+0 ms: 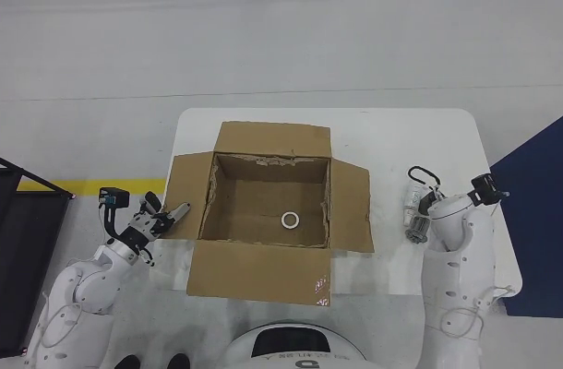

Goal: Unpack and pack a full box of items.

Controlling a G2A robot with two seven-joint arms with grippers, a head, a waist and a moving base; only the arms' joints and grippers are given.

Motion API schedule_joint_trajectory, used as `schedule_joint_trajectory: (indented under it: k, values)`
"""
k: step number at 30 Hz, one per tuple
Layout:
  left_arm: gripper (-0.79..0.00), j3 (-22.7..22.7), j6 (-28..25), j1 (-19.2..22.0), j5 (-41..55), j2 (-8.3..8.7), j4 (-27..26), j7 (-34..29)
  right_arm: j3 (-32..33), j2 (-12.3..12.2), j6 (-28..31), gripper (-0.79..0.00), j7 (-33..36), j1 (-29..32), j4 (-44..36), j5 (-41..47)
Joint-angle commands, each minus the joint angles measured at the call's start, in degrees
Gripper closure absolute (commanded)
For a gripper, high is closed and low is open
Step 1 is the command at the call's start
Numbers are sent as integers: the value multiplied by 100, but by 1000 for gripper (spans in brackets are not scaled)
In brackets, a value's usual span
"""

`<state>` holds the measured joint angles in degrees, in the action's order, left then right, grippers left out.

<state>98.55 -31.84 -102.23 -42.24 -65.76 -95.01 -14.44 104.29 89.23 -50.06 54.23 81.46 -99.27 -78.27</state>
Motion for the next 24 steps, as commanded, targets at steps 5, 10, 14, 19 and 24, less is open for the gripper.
schedule_joint_trajectory:
  k: [5, 10, 14, 19, 24]
  values:
    - [-785, 0, 0, 0, 0, 0, 0, 0, 172, 83, -66, 0, -66, 147, -231, 66]
    - [-785, 0, 0, 0, 0, 0, 0, 0, 373, 152, -135, 0, -135, 365, -685, 353]
    - [-785, 0, 0, 0, 0, 0, 0, 0, 444, 193, 70, 0, 20, 762, -1624, 1025]
    - [-785, 0, 0, 0, 0, 0, 0, 0, 377, 252, 698, 0, -221, 1278, -2608, 2194]
    - [-785, 0, 0, 0, 0, 0, 0, 0, -216, 248, 1838, 0, -215, 1903, -3337, 2688]
